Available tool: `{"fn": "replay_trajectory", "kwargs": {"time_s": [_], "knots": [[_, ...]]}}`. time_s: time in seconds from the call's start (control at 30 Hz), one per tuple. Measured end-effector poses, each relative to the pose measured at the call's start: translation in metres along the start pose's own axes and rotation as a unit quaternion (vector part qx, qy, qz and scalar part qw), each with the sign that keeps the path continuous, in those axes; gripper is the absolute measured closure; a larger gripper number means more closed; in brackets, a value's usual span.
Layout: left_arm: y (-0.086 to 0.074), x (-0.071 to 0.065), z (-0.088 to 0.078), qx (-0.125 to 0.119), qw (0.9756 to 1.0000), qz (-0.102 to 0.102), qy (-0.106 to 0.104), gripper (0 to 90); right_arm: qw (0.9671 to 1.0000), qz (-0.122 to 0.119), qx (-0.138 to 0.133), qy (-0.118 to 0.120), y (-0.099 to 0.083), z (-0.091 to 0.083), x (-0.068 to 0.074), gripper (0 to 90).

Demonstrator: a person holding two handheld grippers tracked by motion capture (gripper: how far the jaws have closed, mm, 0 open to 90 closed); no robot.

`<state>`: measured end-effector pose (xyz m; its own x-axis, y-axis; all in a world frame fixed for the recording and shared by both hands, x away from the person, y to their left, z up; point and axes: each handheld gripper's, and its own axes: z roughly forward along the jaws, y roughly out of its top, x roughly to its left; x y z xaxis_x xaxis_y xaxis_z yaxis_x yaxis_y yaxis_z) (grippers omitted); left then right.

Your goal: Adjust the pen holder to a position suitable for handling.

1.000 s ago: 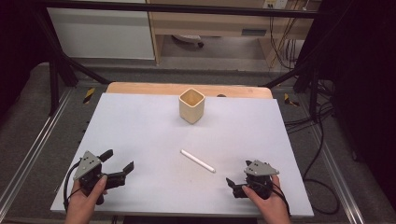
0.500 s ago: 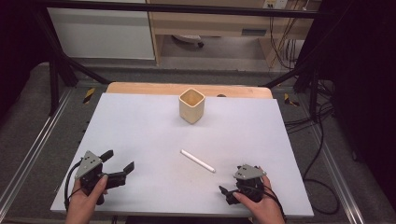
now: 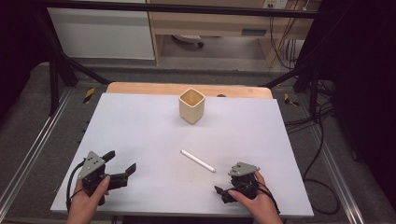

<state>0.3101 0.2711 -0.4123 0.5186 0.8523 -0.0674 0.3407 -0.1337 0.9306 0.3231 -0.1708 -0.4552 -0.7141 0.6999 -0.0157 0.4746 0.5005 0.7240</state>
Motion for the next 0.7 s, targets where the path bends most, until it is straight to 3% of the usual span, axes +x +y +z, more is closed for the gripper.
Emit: {"fn": "replay_trajectory", "kwargs": {"time_s": [0.23,0.47,0.63,0.7], "knots": [[-0.001,0.001,0.000,0.002,1.0000,-0.007,0.002,5.8,0.9998,-0.007,0.014,0.014,0.012,0.013,0.001,4.1],[-0.002,-0.002,0.003,0.011,0.9999,0.004,0.004,5.8,0.9990,-0.019,0.027,0.030,0.028,0.030,-0.003,6.2],[-0.002,-0.002,0.002,0.011,0.9999,0.004,0.004,5.7,0.9985,-0.026,0.031,0.037,0.038,0.042,-0.005,10.9],[-0.003,-0.001,0.002,0.012,0.9999,0.004,0.006,5.7,0.9986,-0.028,0.025,0.038,0.040,0.044,-0.006,17.4]]}}
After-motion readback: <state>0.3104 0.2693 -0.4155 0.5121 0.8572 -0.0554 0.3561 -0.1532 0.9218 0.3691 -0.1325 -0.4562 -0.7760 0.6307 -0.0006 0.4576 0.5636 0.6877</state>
